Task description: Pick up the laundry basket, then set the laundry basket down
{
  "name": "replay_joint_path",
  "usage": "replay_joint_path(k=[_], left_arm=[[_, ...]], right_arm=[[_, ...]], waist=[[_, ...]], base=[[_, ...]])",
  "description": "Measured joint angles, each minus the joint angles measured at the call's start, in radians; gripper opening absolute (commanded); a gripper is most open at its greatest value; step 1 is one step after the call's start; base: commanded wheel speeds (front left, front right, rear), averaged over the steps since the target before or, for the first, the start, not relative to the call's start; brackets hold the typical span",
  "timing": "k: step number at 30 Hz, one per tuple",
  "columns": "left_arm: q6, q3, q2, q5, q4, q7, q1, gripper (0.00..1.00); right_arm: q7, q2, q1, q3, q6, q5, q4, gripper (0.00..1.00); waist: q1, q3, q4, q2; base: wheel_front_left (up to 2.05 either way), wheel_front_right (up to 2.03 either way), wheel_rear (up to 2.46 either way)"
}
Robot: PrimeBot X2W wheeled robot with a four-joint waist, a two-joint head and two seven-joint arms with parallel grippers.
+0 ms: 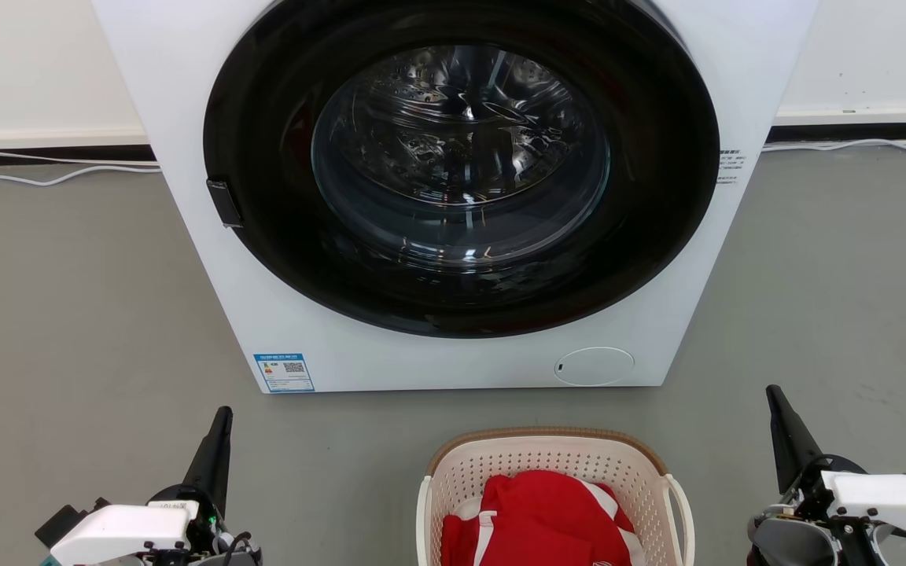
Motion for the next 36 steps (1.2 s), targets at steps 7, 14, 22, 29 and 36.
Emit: replay_joint_path(k=[7,14,22,29,36], left_arm=[[0.0,0.0,0.0,0.0,0.0,0.0,0.0,0.0],[0.0,0.0,0.0,0.0,0.0,0.0,0.0,0.0],[0.0,0.0,0.0,0.0,0.0,0.0,0.0,0.0],[0.0,0.0,0.0,0.0,0.0,0.0,0.0,0.0],[0.0,0.0,0.0,0.0,0.0,0.0,0.0,0.0]], right_arm=[[0.0,0.0,0.0,0.0,0.0,0.0,0.0,0.0],[0.0,0.0,0.0,0.0,0.0,0.0,0.0,0.0],[0.0,0.0,0.0,0.0,0.0,0.0,0.0,0.0],[0.0,0.0,0.0,0.0,0.0,0.0,0.0,0.0],[0.0,0.0,0.0,0.0,0.0,0.0,0.0,0.0]], waist=[[0.0,0.0,0.0,0.0],[0.0,0.0,0.0,0.0],[0.0,0.0,0.0,0.0],[0.0,0.0,0.0,0.0],[0.0,0.0,0.0,0.0]], base=[[0.0,0.0,0.0],[0.0,0.0,0.0],[0.0,0.0,0.0],[0.0,0.0,0.0],[0.0,0.0,0.0]])
